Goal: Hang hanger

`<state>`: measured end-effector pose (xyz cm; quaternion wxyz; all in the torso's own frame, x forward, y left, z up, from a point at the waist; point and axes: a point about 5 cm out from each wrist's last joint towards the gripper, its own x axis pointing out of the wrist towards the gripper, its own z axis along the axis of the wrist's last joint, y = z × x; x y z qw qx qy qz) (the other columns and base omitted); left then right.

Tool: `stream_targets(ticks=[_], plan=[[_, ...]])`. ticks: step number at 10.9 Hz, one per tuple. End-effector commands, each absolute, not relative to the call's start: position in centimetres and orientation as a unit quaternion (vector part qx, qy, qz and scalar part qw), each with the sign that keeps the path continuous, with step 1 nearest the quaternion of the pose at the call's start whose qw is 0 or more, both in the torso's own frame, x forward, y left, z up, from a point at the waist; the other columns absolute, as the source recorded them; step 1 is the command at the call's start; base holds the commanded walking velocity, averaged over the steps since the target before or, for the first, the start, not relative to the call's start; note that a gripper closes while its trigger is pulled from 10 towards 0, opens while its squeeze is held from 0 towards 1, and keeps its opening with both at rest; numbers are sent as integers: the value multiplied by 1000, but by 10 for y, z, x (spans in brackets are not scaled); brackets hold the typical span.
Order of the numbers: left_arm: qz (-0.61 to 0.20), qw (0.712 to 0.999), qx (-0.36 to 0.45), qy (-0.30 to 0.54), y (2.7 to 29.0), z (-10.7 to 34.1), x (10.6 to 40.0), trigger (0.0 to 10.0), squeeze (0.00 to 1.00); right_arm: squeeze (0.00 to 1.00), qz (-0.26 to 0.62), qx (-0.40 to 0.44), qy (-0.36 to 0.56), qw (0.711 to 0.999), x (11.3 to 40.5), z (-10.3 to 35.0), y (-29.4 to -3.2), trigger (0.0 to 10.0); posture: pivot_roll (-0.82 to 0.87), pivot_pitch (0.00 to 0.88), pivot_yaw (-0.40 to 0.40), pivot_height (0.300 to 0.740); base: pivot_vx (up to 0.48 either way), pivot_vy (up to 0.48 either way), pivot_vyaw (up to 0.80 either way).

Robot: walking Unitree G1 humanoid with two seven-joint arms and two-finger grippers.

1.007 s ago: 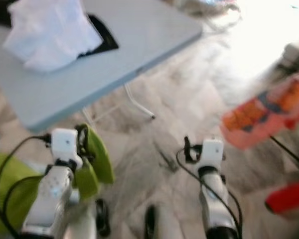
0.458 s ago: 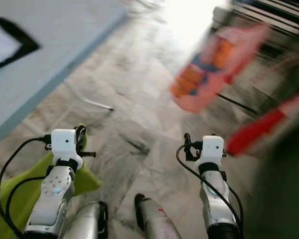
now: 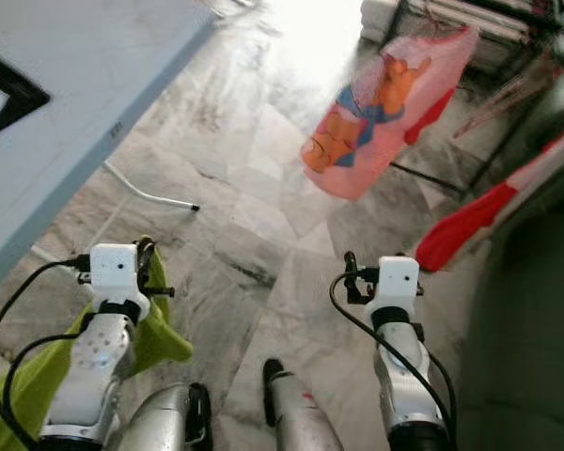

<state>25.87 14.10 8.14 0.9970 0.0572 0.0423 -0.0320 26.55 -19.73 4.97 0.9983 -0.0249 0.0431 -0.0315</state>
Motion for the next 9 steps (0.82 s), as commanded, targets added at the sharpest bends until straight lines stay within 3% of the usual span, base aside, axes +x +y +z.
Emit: stream_targets(ticks=[1,2,3,5,9], plan=[[-143,987,62,28,109,89,253,10000,0,0,-39,-29,50,998,263,48,-201,10000,17,266,-40,740,0,0,-800],[-261,959,102,28,82,88,243,10000,0,0,-40,-30,49,998,263,48,-202,10000,18,267,-40,740,0,0,-800],[-330,934,134,19,64,88,235,10000,0,0,-39,-31,48,998,263,48,-201,10000,15,265,-39,740,0,0,-800],[-321,939,120,11,60,94,239,10000,0,0,-39,-32,46,998,264,49,-200,10000,13,266,-38,740,0,0,-800],[-266,957,108,29,79,91,247,10000,0,0,-43,-34,50,997,265,48,-201,10000,22,266,-37,740,0,74,-800]])
